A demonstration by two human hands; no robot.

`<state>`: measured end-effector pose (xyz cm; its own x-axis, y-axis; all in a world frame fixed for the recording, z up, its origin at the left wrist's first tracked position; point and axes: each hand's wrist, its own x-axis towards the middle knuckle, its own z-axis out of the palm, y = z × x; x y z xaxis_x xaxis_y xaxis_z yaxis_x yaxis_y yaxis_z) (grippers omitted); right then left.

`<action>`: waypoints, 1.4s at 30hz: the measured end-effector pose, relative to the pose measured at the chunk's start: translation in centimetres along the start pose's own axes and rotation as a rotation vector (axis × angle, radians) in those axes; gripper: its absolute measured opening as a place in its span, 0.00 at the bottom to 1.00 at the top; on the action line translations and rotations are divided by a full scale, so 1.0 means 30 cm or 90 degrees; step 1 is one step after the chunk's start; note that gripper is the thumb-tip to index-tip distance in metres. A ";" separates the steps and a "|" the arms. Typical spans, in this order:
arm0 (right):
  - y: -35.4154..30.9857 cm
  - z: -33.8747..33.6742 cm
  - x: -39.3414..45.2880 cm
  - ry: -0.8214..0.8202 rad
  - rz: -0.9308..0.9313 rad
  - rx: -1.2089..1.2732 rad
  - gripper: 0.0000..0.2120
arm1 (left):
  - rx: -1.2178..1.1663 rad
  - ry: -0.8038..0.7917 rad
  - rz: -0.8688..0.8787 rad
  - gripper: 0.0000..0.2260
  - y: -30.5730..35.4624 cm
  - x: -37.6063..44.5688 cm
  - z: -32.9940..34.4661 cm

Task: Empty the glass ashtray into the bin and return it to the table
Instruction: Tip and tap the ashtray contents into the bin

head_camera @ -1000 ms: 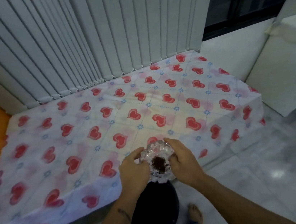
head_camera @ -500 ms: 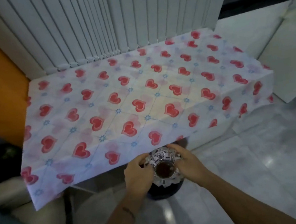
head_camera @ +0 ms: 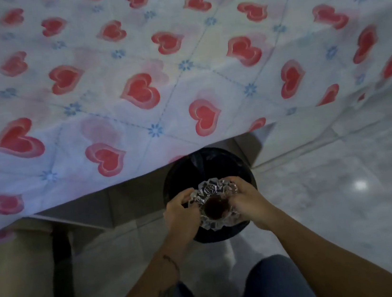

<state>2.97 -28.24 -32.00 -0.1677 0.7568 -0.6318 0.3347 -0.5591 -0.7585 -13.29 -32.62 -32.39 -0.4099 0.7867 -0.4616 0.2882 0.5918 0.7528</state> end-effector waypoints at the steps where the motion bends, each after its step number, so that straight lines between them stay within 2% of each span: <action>1: 0.034 0.008 0.037 -0.011 0.024 0.030 0.18 | -0.004 0.009 0.000 0.15 -0.042 0.034 0.027; 3: 0.103 0.020 0.112 -0.030 0.044 0.073 0.21 | -0.016 0.026 0.011 0.14 -0.116 0.098 0.077; 7: 0.227 0.067 0.259 -0.047 0.013 0.084 0.25 | -0.057 0.028 0.025 0.13 -0.254 0.236 0.155; 11: 0.319 0.107 0.383 -0.014 -0.059 0.064 0.20 | -0.035 -0.006 0.117 0.11 -0.363 0.363 0.176; 12: 0.330 0.108 0.407 -0.004 -0.084 0.061 0.20 | -0.011 0.013 0.163 0.11 -0.378 0.388 0.173; 15: 0.342 0.110 0.450 0.036 -0.140 0.041 0.23 | 0.069 0.151 0.292 0.13 -0.412 0.463 0.161; 17: 0.339 0.110 0.461 0.084 -0.158 0.009 0.23 | 0.172 0.192 0.320 0.18 -0.447 0.499 0.156; 19: 0.332 0.107 0.467 0.132 -0.195 -0.054 0.22 | 0.268 0.150 0.297 0.23 -0.491 0.529 0.155; 22: 0.303 0.097 0.458 0.217 -0.281 -0.190 0.22 | 0.298 0.067 0.256 0.29 -0.552 0.552 0.170; 26: 0.277 0.089 0.441 0.303 -0.429 -0.438 0.32 | 0.265 0.097 0.302 0.29 -0.594 0.548 0.194; 31: 0.294 0.091 0.436 0.373 -0.606 -0.740 0.32 | 0.255 0.086 0.315 0.30 -0.612 0.547 0.190; 37: 0.305 0.052 0.454 0.358 -0.854 -0.845 0.24 | 0.260 0.033 0.319 0.31 -0.601 0.557 0.154; 42: 0.286 0.037 0.463 0.302 -0.920 -0.879 0.24 | 0.272 0.014 0.301 0.32 -0.595 0.557 0.143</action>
<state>2.48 -22.91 -47.45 -0.7705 0.4590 0.4424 0.5767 0.7976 0.1768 -21.57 -29.29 -55.54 -0.1697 0.9791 -0.1121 0.7599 0.2024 0.6178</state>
